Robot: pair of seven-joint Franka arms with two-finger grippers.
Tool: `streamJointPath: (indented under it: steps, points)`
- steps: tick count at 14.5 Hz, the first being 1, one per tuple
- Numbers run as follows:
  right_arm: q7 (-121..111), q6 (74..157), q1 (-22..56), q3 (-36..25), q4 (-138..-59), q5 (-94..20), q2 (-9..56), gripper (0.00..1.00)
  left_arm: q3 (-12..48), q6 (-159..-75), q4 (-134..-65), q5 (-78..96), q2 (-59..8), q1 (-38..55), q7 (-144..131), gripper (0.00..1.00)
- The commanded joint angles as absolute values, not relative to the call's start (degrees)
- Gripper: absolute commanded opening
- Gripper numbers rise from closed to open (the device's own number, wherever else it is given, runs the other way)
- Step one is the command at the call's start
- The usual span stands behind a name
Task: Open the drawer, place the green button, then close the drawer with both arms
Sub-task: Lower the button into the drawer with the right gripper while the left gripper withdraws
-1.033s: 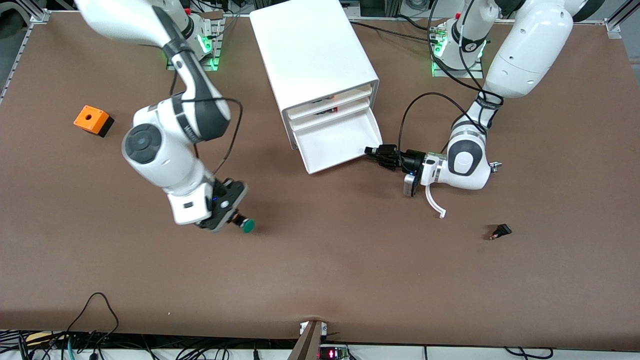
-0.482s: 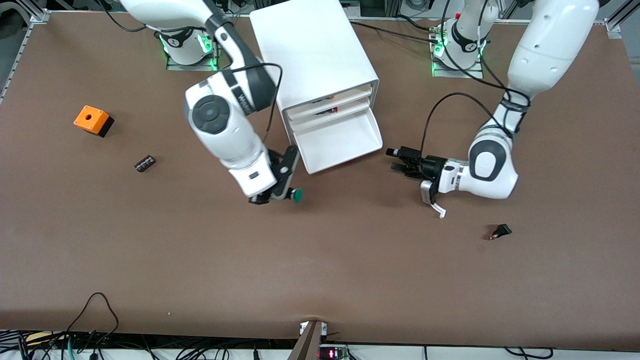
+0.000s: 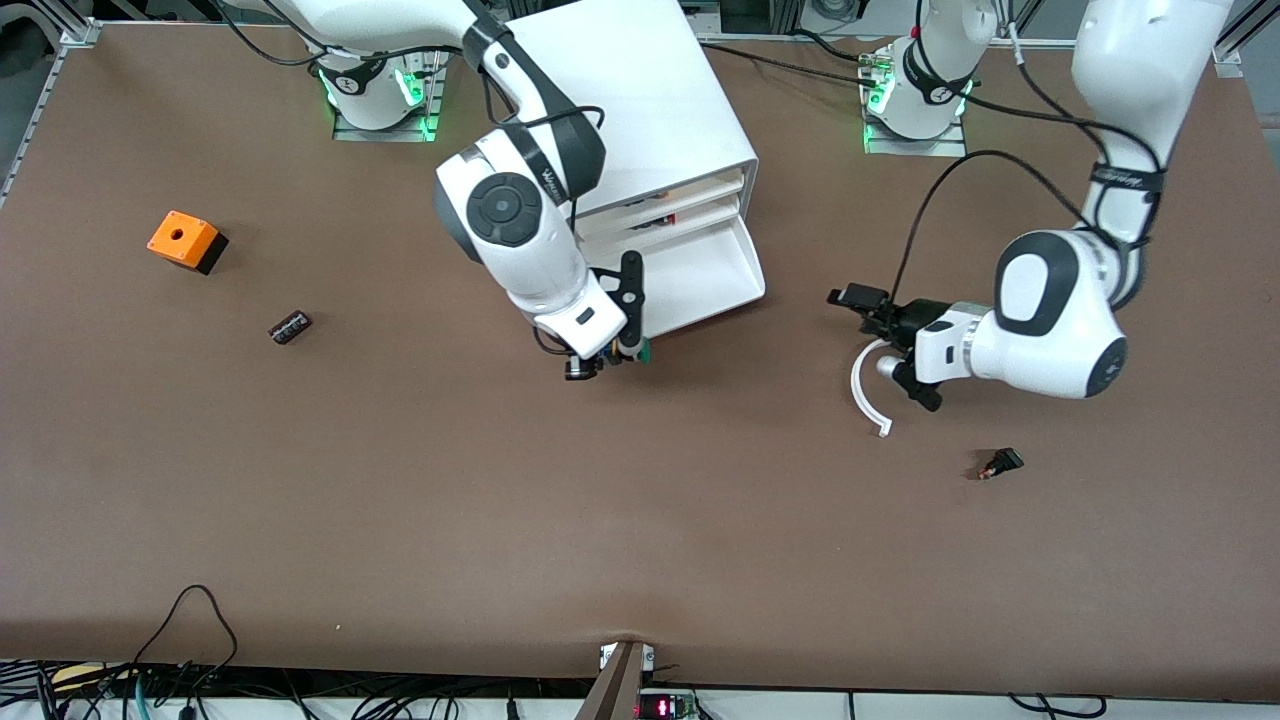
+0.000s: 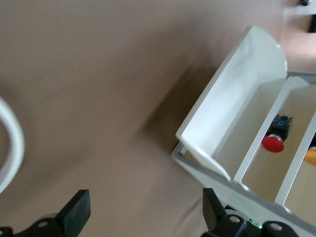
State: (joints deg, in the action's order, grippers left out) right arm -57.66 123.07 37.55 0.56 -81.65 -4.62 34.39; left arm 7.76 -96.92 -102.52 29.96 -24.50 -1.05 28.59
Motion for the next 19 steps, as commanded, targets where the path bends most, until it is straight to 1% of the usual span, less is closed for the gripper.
streamJointPath:
  steps: [1, 5, 7, 9, 12, 15, 17, 19]
  points:
    - [-63.36, 122.34, 40.33, 0.0, -79.98, -4.05, 35.95, 0.26, 7.73, -89.5, -95.3, 21.03, -23.99, -2.37, 22.43, 1.0]
    - [-63.37, 122.52, 43.32, 0.26, -79.89, -3.43, 36.12, 0.26, 7.82, -79.65, -84.84, 12.32, -23.82, -2.37, 16.18, 1.0]
    - [-63.28, 122.34, 44.9, 0.18, -79.89, -3.25, 36.65, 0.26, 8.17, -77.87, -81.84, 6.36, -21.9, -2.29, 14.42, 1.0]
    - [-63.63, 122.34, 46.05, 0.26, -79.98, -2.82, 37.18, 0.26, 9.05, -77.61, -81.56, -1.54, -18.22, -1.24, 11.71, 1.0]
    - [-63.63, 122.43, 46.93, 0.26, -80.07, -0.27, 38.32, 0.26, 9.67, -77.43, -81.47, -3.34, -14.25, -0.79, 5.55, 1.0]
    - [-63.63, 122.52, 47.63, 0.26, -80.68, 0.09, 38.67, 0.26, 9.32, -76.55, -81.3, -3.25, -13.45, -0.88, 5.19, 1.0]
    - [-63.63, 122.52, 48.43, 0.35, -80.86, 0.7, 39.19, 0.26, 8.97, -77.16, -79.82, -2.64, -13.53, -0.88, 5.19, 1.0]
    - [-63.37, 122.61, 49.04, 0.35, -80.95, 1.23, 40.16, 0.26, 8.79, -78.13, -79.8, -2.03, -14.15, -0.97, 5.19, 1.0]
